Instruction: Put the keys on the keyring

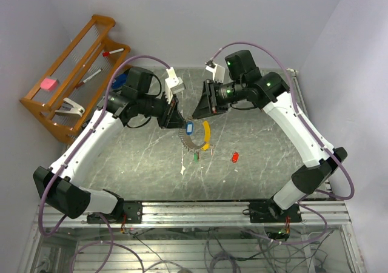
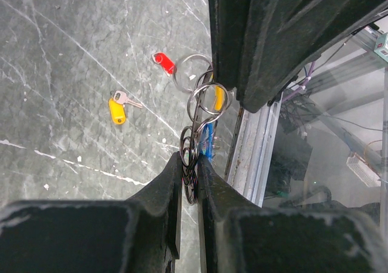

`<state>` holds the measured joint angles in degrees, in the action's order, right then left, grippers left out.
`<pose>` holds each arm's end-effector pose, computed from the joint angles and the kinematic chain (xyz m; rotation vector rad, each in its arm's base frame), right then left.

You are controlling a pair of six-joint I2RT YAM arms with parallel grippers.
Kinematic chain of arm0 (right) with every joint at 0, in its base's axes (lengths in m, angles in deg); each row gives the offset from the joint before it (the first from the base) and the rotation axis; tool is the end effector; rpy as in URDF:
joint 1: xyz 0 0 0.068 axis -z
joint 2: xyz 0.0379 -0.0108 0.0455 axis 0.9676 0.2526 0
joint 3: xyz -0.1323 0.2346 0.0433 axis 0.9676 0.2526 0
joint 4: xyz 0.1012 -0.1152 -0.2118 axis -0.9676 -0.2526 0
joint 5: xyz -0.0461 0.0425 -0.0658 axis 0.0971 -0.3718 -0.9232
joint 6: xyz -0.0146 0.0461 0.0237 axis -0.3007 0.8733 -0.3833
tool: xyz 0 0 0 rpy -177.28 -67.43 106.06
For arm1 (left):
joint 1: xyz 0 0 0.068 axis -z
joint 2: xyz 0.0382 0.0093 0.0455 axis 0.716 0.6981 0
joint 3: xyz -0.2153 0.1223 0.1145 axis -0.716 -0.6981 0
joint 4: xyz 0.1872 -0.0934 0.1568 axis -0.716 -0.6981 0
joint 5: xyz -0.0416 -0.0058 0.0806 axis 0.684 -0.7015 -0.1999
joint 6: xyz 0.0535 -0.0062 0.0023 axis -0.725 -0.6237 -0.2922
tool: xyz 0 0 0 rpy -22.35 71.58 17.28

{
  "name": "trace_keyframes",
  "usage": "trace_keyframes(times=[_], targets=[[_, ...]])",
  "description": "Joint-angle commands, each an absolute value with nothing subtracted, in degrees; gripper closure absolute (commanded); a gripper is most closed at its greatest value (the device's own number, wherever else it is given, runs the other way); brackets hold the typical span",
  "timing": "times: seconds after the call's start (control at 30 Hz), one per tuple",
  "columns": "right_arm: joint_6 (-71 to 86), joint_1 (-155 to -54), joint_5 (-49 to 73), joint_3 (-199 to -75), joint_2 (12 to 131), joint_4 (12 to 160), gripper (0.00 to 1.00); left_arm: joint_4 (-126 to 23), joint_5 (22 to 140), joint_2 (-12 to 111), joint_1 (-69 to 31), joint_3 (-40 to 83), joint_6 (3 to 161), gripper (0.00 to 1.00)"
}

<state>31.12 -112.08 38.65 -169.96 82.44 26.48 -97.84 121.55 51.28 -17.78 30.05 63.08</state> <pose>0.2454 0.2084 0.4342 -0.4690 2.4795 1.2454 0.2308 -0.1527 0.3819 1.1034 1.9422 -1.1558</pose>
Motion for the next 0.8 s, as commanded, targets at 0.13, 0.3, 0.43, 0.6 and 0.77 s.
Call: trace_keyframes(times=[0.13,0.3,0.43,0.6,0.77], targets=[[31.7,-112.2,37.3,-167.4,81.9,29.1,0.76,-97.5,122.5,50.3,-18.0,33.2,63.7,0.93],[31.6,-112.2,36.8,-167.8,82.0,30.0,0.74,-97.4,122.7,50.4,-18.0,33.6,64.0,0.93],[32.2,-112.2,36.7,-167.4,81.9,31.5,0.74,-97.1,122.9,50.5,-18.0,33.5,64.4,0.93],[31.9,-112.2,35.4,-166.1,81.5,32.1,0.82,-96.9,123.2,50.6,-18.1,33.8,64.8,0.93],[32.6,-112.2,35.2,-163.8,80.4,33.7,1.0,-97.2,123.3,50.5,-18.2,34.2,64.7,0.93]])
